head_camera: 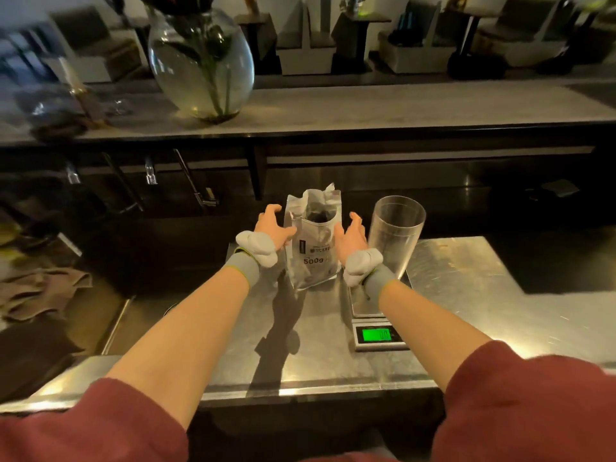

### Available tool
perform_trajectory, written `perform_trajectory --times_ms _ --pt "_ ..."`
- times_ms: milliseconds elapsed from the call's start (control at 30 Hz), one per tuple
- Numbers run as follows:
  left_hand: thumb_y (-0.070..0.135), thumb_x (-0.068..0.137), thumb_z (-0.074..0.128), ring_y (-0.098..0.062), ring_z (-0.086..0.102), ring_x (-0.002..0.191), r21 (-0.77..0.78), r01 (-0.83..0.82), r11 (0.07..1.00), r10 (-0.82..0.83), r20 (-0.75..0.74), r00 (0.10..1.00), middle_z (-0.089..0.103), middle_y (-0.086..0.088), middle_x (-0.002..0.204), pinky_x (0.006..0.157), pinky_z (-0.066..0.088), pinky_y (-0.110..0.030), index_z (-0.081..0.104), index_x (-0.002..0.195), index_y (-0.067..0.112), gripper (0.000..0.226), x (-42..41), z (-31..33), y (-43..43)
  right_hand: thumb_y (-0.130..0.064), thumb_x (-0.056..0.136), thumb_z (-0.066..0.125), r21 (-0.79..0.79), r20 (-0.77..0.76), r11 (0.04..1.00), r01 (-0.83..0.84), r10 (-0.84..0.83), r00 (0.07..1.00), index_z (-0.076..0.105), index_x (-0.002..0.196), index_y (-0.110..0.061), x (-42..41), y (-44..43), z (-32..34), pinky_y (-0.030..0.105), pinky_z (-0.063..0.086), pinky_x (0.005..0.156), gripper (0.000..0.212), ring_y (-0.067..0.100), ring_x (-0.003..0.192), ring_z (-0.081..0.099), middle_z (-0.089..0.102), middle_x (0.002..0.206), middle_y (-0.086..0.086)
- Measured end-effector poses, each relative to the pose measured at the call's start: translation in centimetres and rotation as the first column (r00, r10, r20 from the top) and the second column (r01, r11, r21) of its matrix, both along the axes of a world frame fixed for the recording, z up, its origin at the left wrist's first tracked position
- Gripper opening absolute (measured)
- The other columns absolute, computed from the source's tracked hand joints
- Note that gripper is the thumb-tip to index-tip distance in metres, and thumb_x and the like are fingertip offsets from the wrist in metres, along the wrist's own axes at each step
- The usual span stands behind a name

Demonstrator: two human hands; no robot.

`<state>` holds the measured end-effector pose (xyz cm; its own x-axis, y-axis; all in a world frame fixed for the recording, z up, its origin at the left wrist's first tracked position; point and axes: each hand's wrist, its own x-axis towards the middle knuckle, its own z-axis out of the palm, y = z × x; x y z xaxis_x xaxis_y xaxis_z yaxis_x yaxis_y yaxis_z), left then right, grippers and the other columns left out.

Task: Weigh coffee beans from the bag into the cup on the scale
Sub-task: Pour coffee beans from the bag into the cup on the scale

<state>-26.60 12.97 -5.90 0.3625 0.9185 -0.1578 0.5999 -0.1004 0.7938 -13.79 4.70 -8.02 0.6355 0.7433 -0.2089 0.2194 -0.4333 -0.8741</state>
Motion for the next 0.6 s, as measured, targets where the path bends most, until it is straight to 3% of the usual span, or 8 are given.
perform_trajectory --times_ms 67,167,233,333,433,533,600 --pt "0.005 0.091 0.052 -0.020 0.059 0.061 -0.041 0.052 0.998 -0.045 0.158 0.986 0.041 -0.009 0.139 0.056 0.050 -0.028 0.034 0.137 0.013 0.050 0.2 0.1 0.4 -0.025 0.100 0.037 0.067 -0.057 0.998 0.006 -0.002 0.998 0.013 0.152 -0.020 0.4 1.0 -0.2 0.044 0.022 0.116 0.058 0.031 0.144 0.025 0.021 0.158 0.010" --pt "0.003 0.094 0.046 -0.018 0.058 0.061 -0.078 0.079 0.994 -0.064 0.173 0.983 0.054 -0.010 0.104 0.055 0.052 -0.026 0.042 0.129 0.007 0.035 0.9 -0.2 1.2 -0.029 0.100 0.039 0.060 -0.103 0.997 -0.057 0.063 0.993 0.009 0.152 -0.022 1.6 2.2 -0.9 0.045 0.018 0.117 0.061 0.030 0.144 0.023 0.027 0.157 0.006" --pt "0.002 0.093 0.045 -0.023 0.058 0.070 -0.051 0.027 0.998 -0.019 0.153 0.988 0.054 -0.012 0.090 0.066 0.055 -0.035 0.050 0.115 0.000 0.023 1.3 -0.2 1.5 -0.030 0.100 0.039 0.044 -0.101 0.993 -0.108 0.112 0.988 0.008 0.152 -0.022 2.0 2.5 -1.3 0.043 0.020 0.115 0.062 0.029 0.139 0.030 0.042 0.148 0.005" --pt "-0.001 0.092 0.044 -0.025 0.054 0.088 -0.020 -0.027 0.999 0.029 0.135 0.990 0.054 -0.012 0.094 0.088 0.049 -0.040 0.055 0.107 -0.001 0.018 1.6 -0.6 1.9 -0.032 0.098 0.042 -0.006 -0.033 0.987 -0.163 0.163 0.986 0.030 0.148 -0.021 2.7 2.7 -1.5 0.046 0.030 0.111 0.052 0.030 0.129 0.042 0.054 0.135 0.010" --pt "-0.001 0.093 0.042 -0.024 0.053 0.086 -0.038 -0.021 0.999 0.026 0.142 0.990 0.054 -0.010 0.083 0.079 0.047 -0.035 0.050 0.096 0.006 0.011 2.2 -0.6 1.6 -0.028 0.098 0.044 0.010 0.006 0.979 -0.202 0.202 0.979 0.060 0.117 -0.008 3.1 2.8 -1.9 0.043 0.041 0.094 0.032 0.032 0.107 0.055 0.061 0.109 0.019" --pt "0.000 0.092 0.037 -0.017 0.053 0.067 -0.225 -0.066 0.972 0.139 0.329 0.934 0.050 -0.002 0.067 0.064 0.042 -0.023 0.058 0.104 -0.003 0.024 2.7 -0.4 1.2 -0.029 0.098 0.044 0.043 -0.029 0.973 -0.226 0.227 0.973 0.063 0.103 -0.009 2.7 2.8 -2.3 0.042 0.044 0.088 0.028 0.026 0.096 0.054 0.059 0.098 0.013" --pt "0.025 0.094 0.040 -0.014 0.061 0.071 -0.318 -0.007 0.948 0.146 0.414 0.898 0.062 -0.006 0.074 0.072 0.042 -0.024 0.065 0.104 0.002 0.035 2.7 -0.2 0.9 -0.028 0.098 0.044 0.069 -0.053 0.964 -0.256 0.260 0.964 0.065 0.101 -0.007 2.0 2.8 -2.6 0.040 0.043 0.086 0.030 0.023 0.093 0.054 0.060 0.096 0.011"
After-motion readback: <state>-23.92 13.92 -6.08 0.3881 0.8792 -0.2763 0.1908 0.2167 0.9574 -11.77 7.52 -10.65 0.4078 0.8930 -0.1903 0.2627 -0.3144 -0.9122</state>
